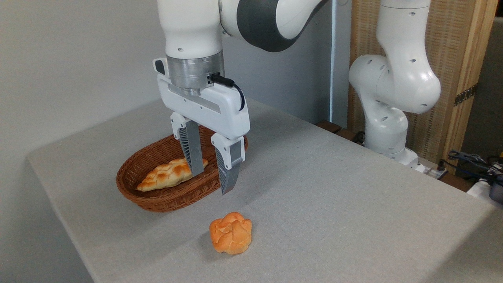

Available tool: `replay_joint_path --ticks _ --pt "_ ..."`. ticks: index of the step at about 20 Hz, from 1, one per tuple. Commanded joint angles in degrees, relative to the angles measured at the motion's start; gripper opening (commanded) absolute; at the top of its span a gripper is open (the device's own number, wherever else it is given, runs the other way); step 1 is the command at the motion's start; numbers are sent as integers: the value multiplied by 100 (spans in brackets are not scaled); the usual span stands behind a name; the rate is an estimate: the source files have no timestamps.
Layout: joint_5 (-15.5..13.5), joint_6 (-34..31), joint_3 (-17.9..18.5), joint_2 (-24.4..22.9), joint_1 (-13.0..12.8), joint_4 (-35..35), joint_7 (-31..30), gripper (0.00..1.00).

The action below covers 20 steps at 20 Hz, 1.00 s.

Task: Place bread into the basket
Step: 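Move the open gripper from the basket over the orange bun, then lower the gripper around the orange bun and close on it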

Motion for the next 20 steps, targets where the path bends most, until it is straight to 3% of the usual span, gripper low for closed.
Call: replay_joint_path --ticks 1,10,20 --pt "56 23 81 -89 -82 -20 46 100" --pt "56 383 388 -72 -74 -652 916 100" --pt "56 919 397 402 -65 -714 1136 100"
